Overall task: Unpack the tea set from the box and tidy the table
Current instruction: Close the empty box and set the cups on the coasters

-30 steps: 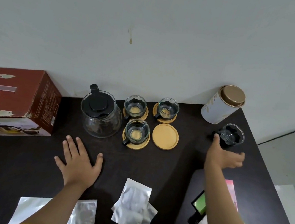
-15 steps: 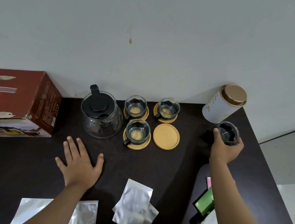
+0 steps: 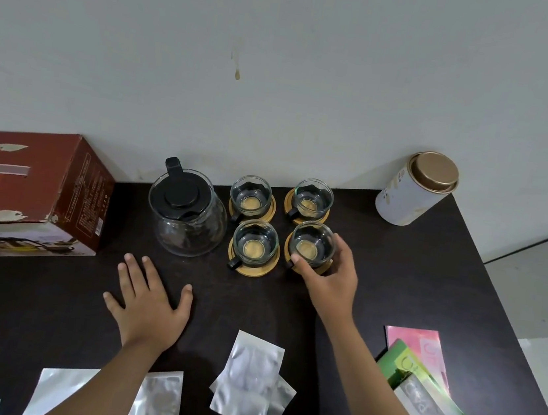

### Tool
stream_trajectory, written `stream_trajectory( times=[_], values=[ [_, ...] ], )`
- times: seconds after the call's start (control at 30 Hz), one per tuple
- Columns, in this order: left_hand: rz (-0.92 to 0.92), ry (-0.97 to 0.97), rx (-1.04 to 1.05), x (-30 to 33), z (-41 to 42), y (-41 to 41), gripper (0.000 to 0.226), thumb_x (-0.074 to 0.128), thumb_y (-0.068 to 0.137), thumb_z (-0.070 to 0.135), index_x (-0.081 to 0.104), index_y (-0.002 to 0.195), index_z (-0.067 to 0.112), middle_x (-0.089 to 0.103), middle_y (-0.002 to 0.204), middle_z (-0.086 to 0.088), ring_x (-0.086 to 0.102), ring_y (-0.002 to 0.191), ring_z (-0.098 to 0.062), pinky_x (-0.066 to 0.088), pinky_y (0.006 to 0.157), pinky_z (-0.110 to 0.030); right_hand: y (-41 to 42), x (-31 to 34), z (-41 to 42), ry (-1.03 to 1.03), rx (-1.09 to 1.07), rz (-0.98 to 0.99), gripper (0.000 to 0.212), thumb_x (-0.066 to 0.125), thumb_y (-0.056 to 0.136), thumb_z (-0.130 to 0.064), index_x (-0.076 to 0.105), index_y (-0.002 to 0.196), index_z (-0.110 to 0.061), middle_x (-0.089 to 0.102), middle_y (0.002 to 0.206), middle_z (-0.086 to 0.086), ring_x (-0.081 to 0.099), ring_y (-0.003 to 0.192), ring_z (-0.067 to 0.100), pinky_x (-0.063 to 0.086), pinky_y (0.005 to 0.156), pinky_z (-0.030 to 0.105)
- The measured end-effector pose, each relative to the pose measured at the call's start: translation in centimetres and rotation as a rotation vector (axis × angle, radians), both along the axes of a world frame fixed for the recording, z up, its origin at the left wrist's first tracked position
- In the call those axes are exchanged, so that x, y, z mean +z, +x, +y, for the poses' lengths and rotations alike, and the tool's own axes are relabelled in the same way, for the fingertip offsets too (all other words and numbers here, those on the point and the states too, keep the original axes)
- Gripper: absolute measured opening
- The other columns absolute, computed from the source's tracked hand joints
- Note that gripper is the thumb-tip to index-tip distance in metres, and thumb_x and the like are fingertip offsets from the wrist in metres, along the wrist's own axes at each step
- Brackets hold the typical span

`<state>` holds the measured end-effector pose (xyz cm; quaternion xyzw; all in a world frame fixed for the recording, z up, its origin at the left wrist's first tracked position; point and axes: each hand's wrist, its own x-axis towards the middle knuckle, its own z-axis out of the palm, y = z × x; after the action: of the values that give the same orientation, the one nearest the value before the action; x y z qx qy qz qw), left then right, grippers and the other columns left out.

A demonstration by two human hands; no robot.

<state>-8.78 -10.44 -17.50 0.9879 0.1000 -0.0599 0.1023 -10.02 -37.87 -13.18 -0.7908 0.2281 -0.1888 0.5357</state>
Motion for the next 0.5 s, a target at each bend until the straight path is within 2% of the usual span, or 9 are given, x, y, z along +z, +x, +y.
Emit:
stream_trajectory(
  times=[0.5],
  values=[
    [0.008,0.0,0.0,0.03,0.01,-0.05,0.089,0.038,0.088,0.061,0.009,0.151,0.005,0.0,0.16,-0.016,-0.002,0.147,-0.03,0.012,0.109,-0.065,0.08,-0.56,0.6,-0.013,0.016,0.093,0.08,0.083,0.069,-0.036,0.044,0.137,-0.019,0.054,0.129,-0.013,0.049,0.122,0.005,0.041,0.104,0.027]
  ],
)
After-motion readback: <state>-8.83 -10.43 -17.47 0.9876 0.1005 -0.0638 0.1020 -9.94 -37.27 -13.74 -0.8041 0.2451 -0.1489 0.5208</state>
